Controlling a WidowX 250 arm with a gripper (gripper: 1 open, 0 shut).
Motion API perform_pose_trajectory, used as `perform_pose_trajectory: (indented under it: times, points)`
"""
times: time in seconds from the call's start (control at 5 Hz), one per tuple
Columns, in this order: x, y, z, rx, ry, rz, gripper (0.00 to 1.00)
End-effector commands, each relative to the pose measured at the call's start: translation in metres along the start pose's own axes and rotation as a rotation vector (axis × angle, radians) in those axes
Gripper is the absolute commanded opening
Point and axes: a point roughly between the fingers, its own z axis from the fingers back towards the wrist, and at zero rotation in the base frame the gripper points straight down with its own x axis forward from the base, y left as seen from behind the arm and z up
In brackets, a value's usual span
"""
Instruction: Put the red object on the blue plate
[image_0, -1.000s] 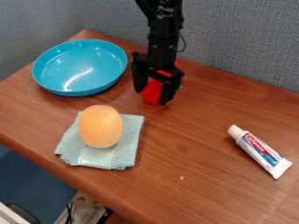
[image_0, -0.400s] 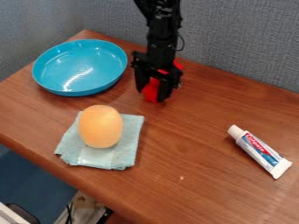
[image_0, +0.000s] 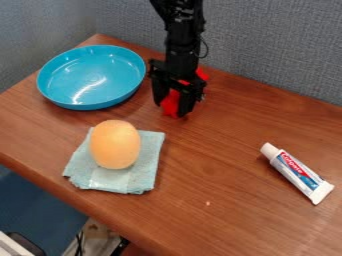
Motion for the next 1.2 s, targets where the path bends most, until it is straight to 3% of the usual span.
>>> perform_pose_trajectory:
  times: [0.0,1.0]
  points:
    - [-0.002,0.011,0.023,0.01,-0.063,0.022,0.0]
    - [-0.011,0.007,0.035,-0.015,-0.098,0.017,0.0]
